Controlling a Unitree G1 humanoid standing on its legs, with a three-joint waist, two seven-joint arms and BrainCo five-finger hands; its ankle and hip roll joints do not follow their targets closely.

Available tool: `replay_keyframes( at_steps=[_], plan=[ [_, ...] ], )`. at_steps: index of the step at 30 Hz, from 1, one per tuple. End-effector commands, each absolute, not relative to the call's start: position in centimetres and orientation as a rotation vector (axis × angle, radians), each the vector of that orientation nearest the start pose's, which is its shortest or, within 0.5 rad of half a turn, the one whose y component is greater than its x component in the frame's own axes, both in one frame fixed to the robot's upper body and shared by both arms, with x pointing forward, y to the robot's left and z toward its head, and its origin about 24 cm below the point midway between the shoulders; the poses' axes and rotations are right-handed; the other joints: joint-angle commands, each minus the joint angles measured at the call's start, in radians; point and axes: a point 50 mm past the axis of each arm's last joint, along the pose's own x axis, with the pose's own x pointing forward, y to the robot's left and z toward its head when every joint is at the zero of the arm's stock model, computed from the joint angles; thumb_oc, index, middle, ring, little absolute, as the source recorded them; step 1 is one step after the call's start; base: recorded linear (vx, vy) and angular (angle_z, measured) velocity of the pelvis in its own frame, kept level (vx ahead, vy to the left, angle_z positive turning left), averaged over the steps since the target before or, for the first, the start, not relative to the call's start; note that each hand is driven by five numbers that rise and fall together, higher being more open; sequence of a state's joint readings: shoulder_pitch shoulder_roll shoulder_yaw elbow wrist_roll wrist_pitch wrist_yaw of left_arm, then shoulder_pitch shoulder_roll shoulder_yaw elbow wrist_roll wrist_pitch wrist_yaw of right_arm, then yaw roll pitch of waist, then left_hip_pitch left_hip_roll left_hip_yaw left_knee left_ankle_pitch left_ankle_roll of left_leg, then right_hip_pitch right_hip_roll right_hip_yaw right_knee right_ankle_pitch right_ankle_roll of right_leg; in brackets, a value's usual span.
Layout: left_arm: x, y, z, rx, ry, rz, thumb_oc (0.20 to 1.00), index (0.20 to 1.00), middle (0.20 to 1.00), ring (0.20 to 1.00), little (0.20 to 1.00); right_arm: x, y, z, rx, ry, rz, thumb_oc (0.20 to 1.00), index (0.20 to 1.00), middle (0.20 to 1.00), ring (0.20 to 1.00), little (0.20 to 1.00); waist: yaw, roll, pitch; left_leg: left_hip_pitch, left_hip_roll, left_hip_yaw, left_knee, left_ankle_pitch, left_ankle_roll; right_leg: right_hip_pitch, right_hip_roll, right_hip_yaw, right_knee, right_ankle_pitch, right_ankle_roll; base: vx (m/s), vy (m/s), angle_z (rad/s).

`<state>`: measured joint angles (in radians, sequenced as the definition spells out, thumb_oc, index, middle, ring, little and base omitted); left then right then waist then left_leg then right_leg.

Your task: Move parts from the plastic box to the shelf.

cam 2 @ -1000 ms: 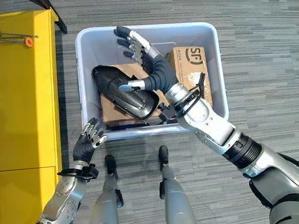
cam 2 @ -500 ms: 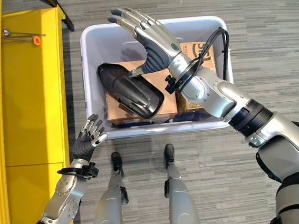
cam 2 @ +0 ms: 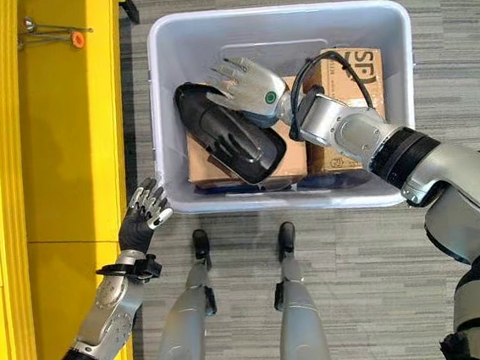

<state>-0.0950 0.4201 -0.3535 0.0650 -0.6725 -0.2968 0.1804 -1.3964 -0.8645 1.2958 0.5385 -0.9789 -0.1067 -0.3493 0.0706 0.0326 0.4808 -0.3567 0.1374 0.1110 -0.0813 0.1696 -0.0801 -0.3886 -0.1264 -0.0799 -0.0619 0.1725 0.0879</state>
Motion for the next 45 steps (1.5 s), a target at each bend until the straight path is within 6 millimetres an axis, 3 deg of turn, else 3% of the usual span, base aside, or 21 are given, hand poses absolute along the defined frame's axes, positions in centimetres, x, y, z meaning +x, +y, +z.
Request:
replay_keyframes(
  at_steps=[1, 4, 11, 22, 29, 36, 43, 45],
  plan=[
    [26.1, 16.6, 7.6, -0.219, -0.222, -0.113, 1.000, 1.000, 1.000, 1.000, 1.000, 38.6, -13.8, 29.4, -2.526, -0.977, 0.039, 1.000, 1.000, 1.000, 1.000, 1.000, 0.019, -0.054, 0.031, -0.025, 0.013, -0.034, 0.060, -0.056, -0.006, -0.045, -0.085, -0.054, 0.200, -0.131, 0.065, -0.01, 0.007, 0.15],
    [26.1, 16.4, 7.7, -0.226, -0.224, -0.117, 1.000, 1.000, 1.000, 1.000, 1.000, 39.1, -15.0, 29.2, -2.592, -0.890, 0.044, 1.000, 1.000, 1.000, 1.000, 1.000, 0.023, -0.054, 0.039, -0.035, 0.012, -0.038, 0.057, -0.052, -0.008, -0.050, -0.089, -0.062, 0.205, -0.134, 0.067, 0.00, 0.007, 0.10],
    [26.1, 17.0, 8.0, -0.208, -0.229, -0.116, 1.000, 1.000, 1.000, 1.000, 1.000, 39.8, -17.1, 28.5, -2.686, -0.728, 0.048, 1.000, 1.000, 1.000, 1.000, 1.000, 0.055, -0.092, 0.039, -0.068, 0.010, -0.053, 0.054, -0.048, -0.008, -0.069, -0.093, -0.076, 0.203, -0.136, 0.067, 0.01, 0.006, 0.05],
    [25.9, 17.9, 8.5, -0.183, -0.251, -0.094, 1.000, 1.000, 1.000, 1.000, 1.000, 40.0, -18.4, 27.4, -2.735, -0.629, 0.095, 1.000, 1.000, 1.000, 1.000, 1.000, 0.108, -0.134, 0.039, -0.141, 0.008, -0.086, 0.055, -0.043, -0.009, -0.107, -0.096, -0.111, 0.196, -0.139, 0.068, 0.02, -0.001, 0.10],
    [25.9, 18.1, 8.8, -0.177, -0.264, -0.088, 1.000, 1.000, 1.000, 1.000, 1.000, 40.1, -19.2, 26.7, -2.743, -0.566, 0.124, 1.000, 1.000, 1.000, 1.000, 1.000, 0.129, -0.143, 0.039, -0.180, -0.001, -0.109, 0.066, -0.048, -0.006, -0.120, -0.101, -0.128, 0.197, -0.145, 0.068, 0.02, -0.007, 0.10],
    [25.9, 18.0, 8.8, -0.192, -0.270, -0.082, 1.000, 1.000, 1.000, 1.000, 1.000, 40.3, -21.5, 25.2, -2.765, -0.437, 0.126, 1.000, 1.000, 1.000, 1.000, 1.000, 0.132, -0.121, 0.039, -0.187, -0.011, -0.115, 0.064, -0.050, -0.004, -0.115, -0.105, -0.137, 0.190, -0.148, 0.067, 0.02, 0.008, 0.09],
    [26.1, 16.8, 8.7, -0.275, -0.282, -0.060, 1.000, 1.000, 1.000, 1.000, 1.000, 40.3, -23.7, 25.0, -2.662, -0.357, -0.014, 1.000, 1.000, 1.000, 1.000, 1.000, 0.082, -0.058, 0.039, -0.187, -0.011, -0.109, 0.060, -0.053, -0.003, -0.124, -0.106, -0.130, 0.193, -0.152, 0.066, 0.00, 0.003, 0.01],
    [26.2, 16.7, 8.7, -0.274, -0.283, -0.054, 1.000, 1.000, 1.000, 1.000, 1.000, 40.3, -24.0, 24.8, -2.607, -0.355, -0.050, 1.000, 1.000, 1.000, 1.000, 1.000, 0.078, -0.055, 0.039, -0.187, -0.011, -0.106, 0.059, -0.054, -0.003, -0.129, -0.105, -0.127, 0.194, -0.152, 0.065, 0.00, 0.000, 0.00]
  ],
)
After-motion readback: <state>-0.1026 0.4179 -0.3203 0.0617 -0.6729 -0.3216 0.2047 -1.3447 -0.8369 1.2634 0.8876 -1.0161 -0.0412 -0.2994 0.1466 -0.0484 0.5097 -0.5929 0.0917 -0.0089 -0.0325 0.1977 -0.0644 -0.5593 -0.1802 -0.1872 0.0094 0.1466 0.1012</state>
